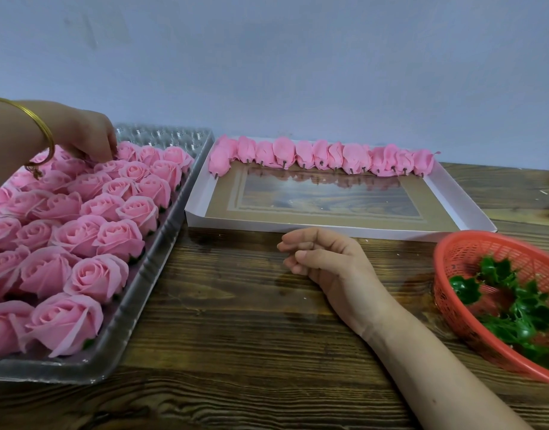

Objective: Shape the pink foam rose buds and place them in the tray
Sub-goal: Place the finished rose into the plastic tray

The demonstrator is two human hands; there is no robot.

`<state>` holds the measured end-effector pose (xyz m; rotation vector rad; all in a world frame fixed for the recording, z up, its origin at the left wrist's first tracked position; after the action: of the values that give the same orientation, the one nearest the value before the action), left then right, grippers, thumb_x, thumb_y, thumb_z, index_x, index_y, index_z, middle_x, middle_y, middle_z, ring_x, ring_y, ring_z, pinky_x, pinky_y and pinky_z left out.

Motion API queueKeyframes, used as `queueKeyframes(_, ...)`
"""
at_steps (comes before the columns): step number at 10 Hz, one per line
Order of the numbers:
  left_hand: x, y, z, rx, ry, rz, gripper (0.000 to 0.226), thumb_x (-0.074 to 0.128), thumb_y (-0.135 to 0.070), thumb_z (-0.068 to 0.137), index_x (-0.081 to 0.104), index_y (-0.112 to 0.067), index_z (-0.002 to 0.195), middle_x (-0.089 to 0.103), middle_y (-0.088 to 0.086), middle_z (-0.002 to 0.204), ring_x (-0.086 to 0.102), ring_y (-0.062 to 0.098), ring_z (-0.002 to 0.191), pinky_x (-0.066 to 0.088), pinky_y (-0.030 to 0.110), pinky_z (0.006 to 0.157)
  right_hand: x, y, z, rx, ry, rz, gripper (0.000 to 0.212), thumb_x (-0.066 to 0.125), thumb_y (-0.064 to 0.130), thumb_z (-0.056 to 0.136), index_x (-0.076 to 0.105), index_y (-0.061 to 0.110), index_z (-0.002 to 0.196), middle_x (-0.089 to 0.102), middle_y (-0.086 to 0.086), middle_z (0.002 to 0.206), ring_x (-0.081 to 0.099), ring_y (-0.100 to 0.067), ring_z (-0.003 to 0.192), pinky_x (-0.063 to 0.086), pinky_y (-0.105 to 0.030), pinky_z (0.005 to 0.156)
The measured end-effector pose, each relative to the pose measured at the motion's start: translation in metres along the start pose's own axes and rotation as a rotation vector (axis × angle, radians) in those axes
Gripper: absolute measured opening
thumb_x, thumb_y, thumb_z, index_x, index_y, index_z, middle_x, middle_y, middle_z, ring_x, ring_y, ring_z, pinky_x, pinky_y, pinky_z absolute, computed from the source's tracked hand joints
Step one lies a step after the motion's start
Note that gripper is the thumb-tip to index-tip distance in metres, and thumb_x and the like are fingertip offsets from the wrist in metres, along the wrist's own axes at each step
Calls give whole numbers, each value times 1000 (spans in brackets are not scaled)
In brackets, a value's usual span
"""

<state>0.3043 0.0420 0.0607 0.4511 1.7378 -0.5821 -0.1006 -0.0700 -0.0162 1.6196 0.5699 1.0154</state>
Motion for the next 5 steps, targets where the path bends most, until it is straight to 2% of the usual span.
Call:
queueKeyframes(2, -1, 0, -1, -7, -12, -22, 22, 63, 12, 78, 64, -7, 67, 61, 8, 62, 54, 24, 59, 46, 32, 70, 0, 0, 0, -3, 1, -14, 27, 63, 6, 68, 71, 5, 93, 73, -9, 90, 66, -13, 74, 52, -21, 69)
queueKeyframes(3, -2, -1, -4, -30, 24, -39, 23, 57, 16, 77, 66, -2, 66, 61, 6, 52, 53, 24, 54, 46, 22, 48, 0, 0, 0, -1, 0, -13, 26, 64, 6, 67, 72, 6, 92, 73, -10, 90, 66, -13, 75, 52, -21, 69)
queueKeyframes(4, -2, -1, -5, -47, 73, -72, 20, 53, 19, 80, 66, 7, 72, 57, 12, 48, 49, 23, 50, 43, 21, 37, 0, -1, 1, 0, 2, -4, 25, 64, 6, 67, 73, 7, 90, 73, -9, 90, 66, -13, 75, 52, -21, 68)
queueKeyframes(5, -2, -1, -5, -57, 95, -119, 19, 49, 21, 82, 64, 9, 78, 56, 14, 57, 49, 25, 54, 44, 24, 49, -1, 0, 1, 0, 4, -4, 25, 64, 6, 67, 73, 7, 90, 73, -9, 90, 66, -13, 75, 52, -21, 68)
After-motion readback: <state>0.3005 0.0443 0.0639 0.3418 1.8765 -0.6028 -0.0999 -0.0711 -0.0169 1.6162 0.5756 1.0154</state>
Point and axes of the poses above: each hand's wrist, its own z-axis towards the middle knuckle, its own x-axis out of the palm, y = z × x, the point moved 4 cm from there along z, towards the middle knuckle
